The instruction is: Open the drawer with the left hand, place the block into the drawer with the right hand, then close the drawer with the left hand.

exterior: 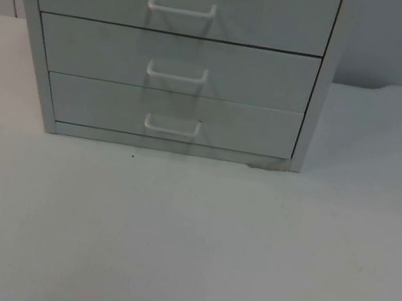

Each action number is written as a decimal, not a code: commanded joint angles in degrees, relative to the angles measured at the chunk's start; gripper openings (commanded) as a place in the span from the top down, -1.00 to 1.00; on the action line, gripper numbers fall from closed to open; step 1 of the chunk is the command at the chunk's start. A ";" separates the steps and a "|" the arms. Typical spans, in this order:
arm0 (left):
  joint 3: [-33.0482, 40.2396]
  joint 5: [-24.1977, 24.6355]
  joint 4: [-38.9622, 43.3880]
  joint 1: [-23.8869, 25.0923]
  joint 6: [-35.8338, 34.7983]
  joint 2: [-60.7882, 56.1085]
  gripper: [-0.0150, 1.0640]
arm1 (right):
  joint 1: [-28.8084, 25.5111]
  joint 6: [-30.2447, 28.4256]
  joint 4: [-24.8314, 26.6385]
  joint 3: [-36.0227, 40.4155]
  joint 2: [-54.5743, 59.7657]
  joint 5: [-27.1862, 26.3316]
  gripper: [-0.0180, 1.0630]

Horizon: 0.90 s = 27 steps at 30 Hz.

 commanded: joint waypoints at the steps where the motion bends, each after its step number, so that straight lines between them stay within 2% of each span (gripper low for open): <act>1: 0.31 -0.74 0.37 0.25 -0.69 -0.24 0.98 | -0.03 0.20 -0.05 0.21 -0.17 -0.78 -0.98; 7: 0.31 -0.74 1.60 0.25 -3.81 -0.24 0.98 | -0.03 0.20 -0.05 0.21 -0.17 -0.78 -0.98; 8: 0.31 -0.74 1.60 0.25 -3.81 -0.24 0.95 | -0.03 0.20 -0.05 0.21 -0.17 -0.78 -0.98; 10: 0.31 -0.74 1.60 0.25 -3.81 -0.24 0.75 | -0.03 0.20 -0.05 0.21 -0.17 -0.78 -0.98; 11: 0.31 -0.74 1.60 0.25 -3.81 -0.24 0.75 | -0.03 0.20 -0.05 0.21 -0.17 -0.78 -0.98; 13: 0.31 -0.74 1.60 0.25 -3.81 -0.24 0.38 | -0.03 0.20 -0.05 0.21 -0.17 -0.78 -0.98; 15: 0.31 -0.74 1.60 0.25 -3.81 -0.24 -0.19 | -0.03 0.20 -0.05 0.21 -0.17 -0.78 -0.98; 16: 0.31 -0.74 1.60 0.25 -3.81 -0.24 -0.19 | -0.03 0.20 -0.05 0.21 -0.17 -0.78 -0.98; 17: 0.31 -0.74 1.60 0.25 -3.81 -0.24 -0.69 | -0.03 0.20 -0.05 0.21 -0.17 -0.78 -0.98; 18: 0.31 -0.74 1.60 0.25 -3.81 -0.24 -0.99 | -0.03 0.20 -0.05 0.21 -0.17 -0.78 -0.98; 27: 0.31 -0.74 1.60 0.25 -3.81 -0.24 -0.97 | -0.03 0.20 -0.05 0.21 -0.17 -0.78 -0.98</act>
